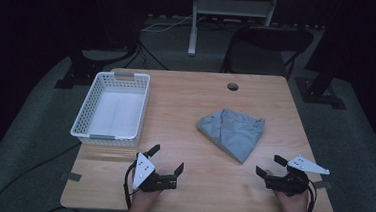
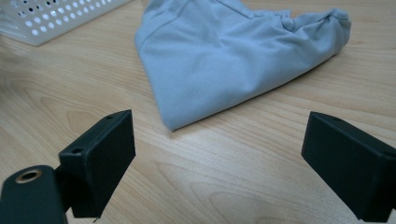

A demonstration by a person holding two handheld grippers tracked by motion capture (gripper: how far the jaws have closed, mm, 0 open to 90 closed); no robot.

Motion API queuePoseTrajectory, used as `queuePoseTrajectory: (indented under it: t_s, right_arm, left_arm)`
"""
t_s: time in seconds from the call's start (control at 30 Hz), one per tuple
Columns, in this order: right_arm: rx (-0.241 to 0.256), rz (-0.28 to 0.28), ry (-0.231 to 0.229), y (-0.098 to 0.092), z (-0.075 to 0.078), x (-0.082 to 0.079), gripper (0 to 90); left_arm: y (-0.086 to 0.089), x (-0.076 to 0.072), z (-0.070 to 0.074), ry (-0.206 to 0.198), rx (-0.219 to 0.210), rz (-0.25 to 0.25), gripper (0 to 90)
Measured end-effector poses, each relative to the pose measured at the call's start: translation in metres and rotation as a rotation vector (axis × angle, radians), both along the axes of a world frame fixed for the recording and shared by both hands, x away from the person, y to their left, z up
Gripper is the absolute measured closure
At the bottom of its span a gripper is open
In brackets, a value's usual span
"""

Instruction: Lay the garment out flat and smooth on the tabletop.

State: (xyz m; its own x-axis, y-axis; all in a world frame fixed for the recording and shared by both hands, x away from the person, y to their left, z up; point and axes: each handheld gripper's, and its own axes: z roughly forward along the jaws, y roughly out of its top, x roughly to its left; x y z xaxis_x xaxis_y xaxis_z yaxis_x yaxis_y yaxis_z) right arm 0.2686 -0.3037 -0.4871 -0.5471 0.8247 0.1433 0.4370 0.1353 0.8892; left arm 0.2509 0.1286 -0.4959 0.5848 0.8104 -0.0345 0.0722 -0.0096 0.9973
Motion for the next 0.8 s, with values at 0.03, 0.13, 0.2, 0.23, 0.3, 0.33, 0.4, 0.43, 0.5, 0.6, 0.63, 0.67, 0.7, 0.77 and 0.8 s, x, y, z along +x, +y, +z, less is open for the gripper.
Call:
queuePoseTrajectory:
  t_s: [0.03, 0.13, 0.2, 0.23, 0.3, 0.33, 0.4, 0.43, 0.5, 0.6, 0.63, 0.67, 0.7, 0.77, 0.8]
  right_arm:
    - [-0.001, 0.000, -0.004, 0.0003, 0.0000, -0.0001, 9.3]
    - [-0.008, 0.005, 0.002, 0.0009, -0.0001, 0.0002, 9.3]
    - [-0.011, 0.007, 0.008, 0.0014, -0.0002, 0.0006, 9.3]
    - [-0.011, 0.007, 0.008, 0.0014, -0.0002, 0.0006, 9.3]
    - [-0.015, 0.003, 0.008, 0.0017, -0.0002, 0.0004, 9.4]
    - [-0.016, 0.002, 0.009, 0.0018, -0.0001, 0.0005, 9.4]
    - [-0.017, -0.004, 0.012, 0.0017, -0.0002, 0.0010, 9.3]
    - [-0.016, 0.000, 0.016, 0.0014, -0.0002, 0.0014, 9.3]
    - [-0.014, 0.003, 0.025, 0.0013, -0.0002, 0.0022, 9.3]
    - [-0.016, 0.007, 0.035, 0.0017, -0.0004, 0.0030, 9.3]
    - [-0.020, 0.008, 0.037, 0.0019, -0.0005, 0.0031, 9.4]
    - [-0.022, 0.009, 0.042, 0.0022, -0.0004, 0.0034, 9.3]
    - [-0.022, 0.011, 0.050, 0.0022, -0.0003, 0.0043, 9.3]
    - [-0.012, 0.009, 0.058, 0.0010, -0.0002, 0.0050, 9.4]
    - [-0.003, 0.016, 0.070, 0.0001, -0.0002, 0.0059, 9.3]
  left_arm:
    - [-0.0001, -0.0002, 0.0000, -0.003, 0.002, 0.004, 1.0]
    - [-0.0002, -0.0003, 0.0000, -0.005, 0.005, 0.009, 1.0]
    - [-0.0002, -0.0002, 0.0000, -0.004, 0.004, 0.011, 1.0]
    - [-0.0001, -0.0002, 0.0000, -0.003, 0.004, 0.010, 1.0]
    - [0.0000, -0.0004, -0.0001, -0.005, 0.003, 0.011, 1.0]
    - [0.0001, -0.0003, -0.0001, -0.005, 0.003, 0.009, 1.0]
    - [-0.0001, -0.0004, -0.0001, -0.006, 0.005, 0.009, 1.0]
    - [-0.0001, -0.0005, -0.0001, -0.007, 0.006, 0.008, 1.0]
    - [-0.0003, -0.0005, -0.0001, -0.008, 0.006, 0.009, 1.0]
    - [-0.0009, -0.0005, -0.0001, -0.010, 0.010, 0.009, 1.0]
    - [-0.0011, -0.0005, -0.0001, -0.012, 0.009, 0.003, 1.0]
    - [-0.0014, -0.0006, -0.0001, -0.013, 0.011, 0.004, 1.0]
    - [-0.0015, -0.0007, -0.0001, -0.013, 0.012, 0.005, 1.0]
    - [-0.0016, -0.0008, 0.0000, -0.014, 0.013, 0.004, 1.0]
    - [-0.0016, -0.0008, 0.0000, -0.014, 0.012, 0.004, 1.0]
